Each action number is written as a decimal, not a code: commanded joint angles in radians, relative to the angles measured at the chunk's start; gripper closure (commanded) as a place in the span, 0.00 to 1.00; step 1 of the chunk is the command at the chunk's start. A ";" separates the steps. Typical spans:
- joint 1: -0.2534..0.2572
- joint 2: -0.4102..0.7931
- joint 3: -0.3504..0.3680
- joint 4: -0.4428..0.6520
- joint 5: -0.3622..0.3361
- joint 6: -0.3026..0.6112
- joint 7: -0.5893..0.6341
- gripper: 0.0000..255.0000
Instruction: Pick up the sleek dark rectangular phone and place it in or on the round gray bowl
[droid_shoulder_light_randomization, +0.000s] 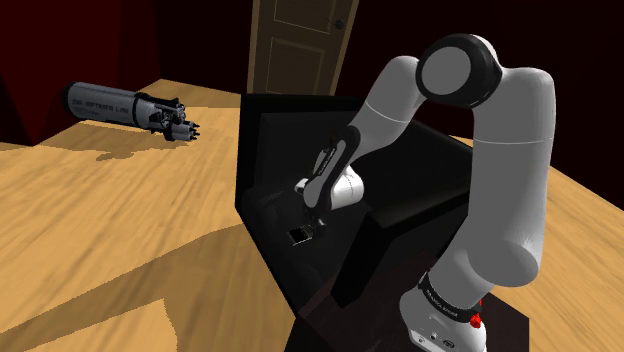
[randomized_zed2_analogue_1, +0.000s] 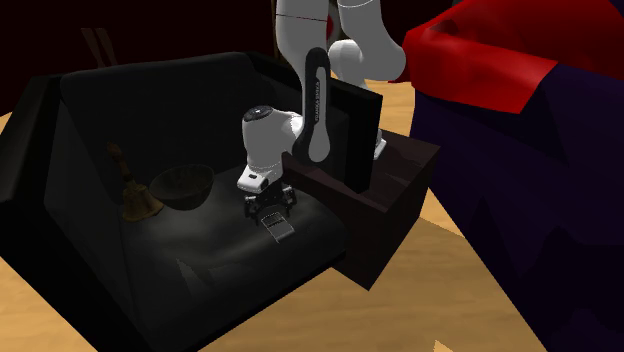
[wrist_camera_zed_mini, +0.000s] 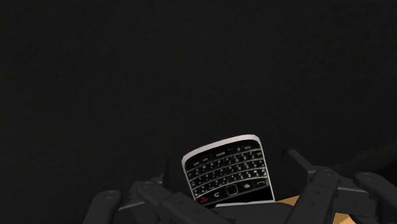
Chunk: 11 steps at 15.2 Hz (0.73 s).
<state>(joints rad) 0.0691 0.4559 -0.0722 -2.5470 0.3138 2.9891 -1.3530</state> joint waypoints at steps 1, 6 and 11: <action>0.000 0.002 0.001 0.001 0.001 0.002 0.000 0.00; 0.000 0.002 0.001 0.001 0.001 0.002 0.000 1.00; 0.000 0.002 0.001 0.001 0.001 0.002 0.000 1.00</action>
<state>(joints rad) 0.0689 0.4583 -0.0709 -2.5460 0.3146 2.9908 -1.3528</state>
